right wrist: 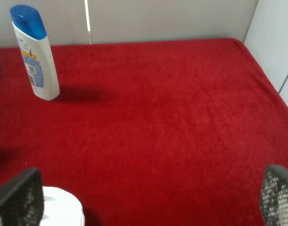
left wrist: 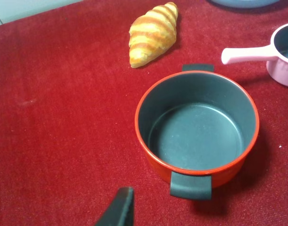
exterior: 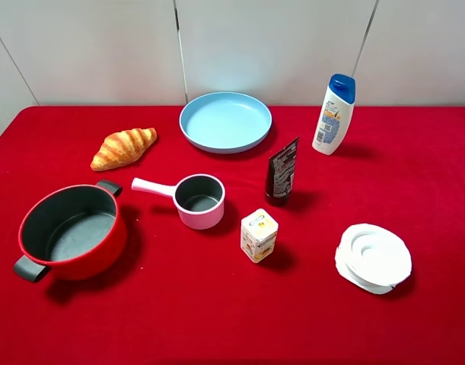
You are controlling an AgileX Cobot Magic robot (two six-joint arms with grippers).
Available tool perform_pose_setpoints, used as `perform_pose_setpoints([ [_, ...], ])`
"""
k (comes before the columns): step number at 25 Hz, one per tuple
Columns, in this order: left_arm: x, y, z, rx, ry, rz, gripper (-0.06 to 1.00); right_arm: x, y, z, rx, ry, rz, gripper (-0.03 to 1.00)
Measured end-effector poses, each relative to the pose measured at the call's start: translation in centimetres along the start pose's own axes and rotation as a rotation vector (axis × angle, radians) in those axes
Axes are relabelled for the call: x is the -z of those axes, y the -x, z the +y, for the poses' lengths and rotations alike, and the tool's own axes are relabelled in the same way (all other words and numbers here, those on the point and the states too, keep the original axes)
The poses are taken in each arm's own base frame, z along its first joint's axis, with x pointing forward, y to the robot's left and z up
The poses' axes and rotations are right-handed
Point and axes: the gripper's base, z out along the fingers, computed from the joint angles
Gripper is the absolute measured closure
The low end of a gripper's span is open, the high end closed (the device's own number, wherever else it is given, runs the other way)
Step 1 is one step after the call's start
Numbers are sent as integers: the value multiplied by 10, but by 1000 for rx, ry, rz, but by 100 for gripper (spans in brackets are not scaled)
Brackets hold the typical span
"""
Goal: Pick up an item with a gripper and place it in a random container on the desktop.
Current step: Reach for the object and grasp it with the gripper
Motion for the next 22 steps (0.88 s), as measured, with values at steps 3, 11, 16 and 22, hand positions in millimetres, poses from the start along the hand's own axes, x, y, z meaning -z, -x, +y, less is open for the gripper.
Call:
perform_pose_setpoints([
  [3,0,0,0,0,0,0,-5,0,0,0,0,0,0,27],
  [11,0,0,0,0,0,0,-5,0,0,0,0,0,0,27],
  [16,0,0,0,0,0,0,-5,0,0,0,0,0,0,27],
  [22,0,0,0,0,0,0,-5,0,0,0,0,0,0,27],
])
